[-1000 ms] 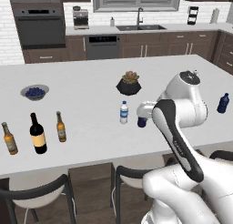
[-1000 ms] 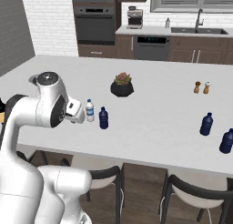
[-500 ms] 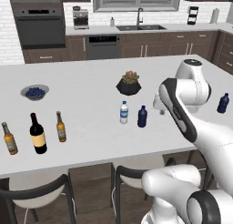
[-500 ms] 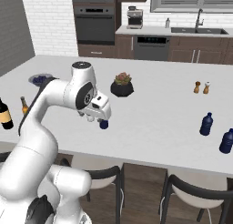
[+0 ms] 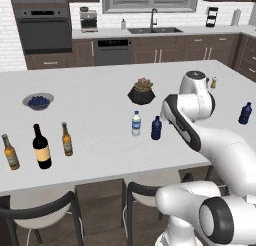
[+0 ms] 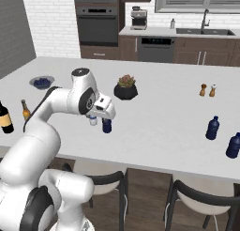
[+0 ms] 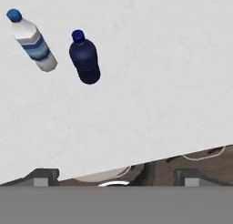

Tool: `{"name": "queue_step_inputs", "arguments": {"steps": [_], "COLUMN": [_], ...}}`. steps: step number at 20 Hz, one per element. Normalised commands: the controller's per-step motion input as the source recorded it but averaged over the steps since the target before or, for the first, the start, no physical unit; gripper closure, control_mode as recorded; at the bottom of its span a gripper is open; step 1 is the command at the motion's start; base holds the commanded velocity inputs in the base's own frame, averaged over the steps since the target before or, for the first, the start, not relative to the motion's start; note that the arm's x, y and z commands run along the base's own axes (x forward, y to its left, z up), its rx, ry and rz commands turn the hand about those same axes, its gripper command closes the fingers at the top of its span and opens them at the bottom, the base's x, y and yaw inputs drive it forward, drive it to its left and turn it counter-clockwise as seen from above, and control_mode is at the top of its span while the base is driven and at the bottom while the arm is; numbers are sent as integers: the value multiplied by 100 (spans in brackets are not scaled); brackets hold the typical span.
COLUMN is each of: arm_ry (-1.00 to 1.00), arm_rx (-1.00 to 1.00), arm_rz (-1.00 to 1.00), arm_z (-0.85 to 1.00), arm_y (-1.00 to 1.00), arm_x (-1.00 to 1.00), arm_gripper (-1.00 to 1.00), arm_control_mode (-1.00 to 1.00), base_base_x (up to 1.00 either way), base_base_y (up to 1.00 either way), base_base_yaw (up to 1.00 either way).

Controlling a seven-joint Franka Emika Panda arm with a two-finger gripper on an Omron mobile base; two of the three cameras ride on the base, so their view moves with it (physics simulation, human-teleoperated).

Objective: Move the plastic bottles in the middle to the plastics group, and the glass bottles in the middle to the glass group.

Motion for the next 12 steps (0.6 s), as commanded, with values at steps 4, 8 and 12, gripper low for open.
{"name": "queue_step_inputs", "arguments": {"steps": [4, 8, 12], "arm_ry": [-25, -1, 7], "arm_rx": [0, 0, 0], "arm_rz": [14, 23, 23], "arm_z": [-6, 14, 20], "arm_y": [0, 0, 4], "arm_x": [19, 33, 29], "arm_gripper": [-100, -100, -100], "arm_control_mode": [-100, -100, -100], "base_base_x": [0, 0, 0], "base_base_y": [0, 0, 0], "base_base_yaw": [0, 0, 0]}}
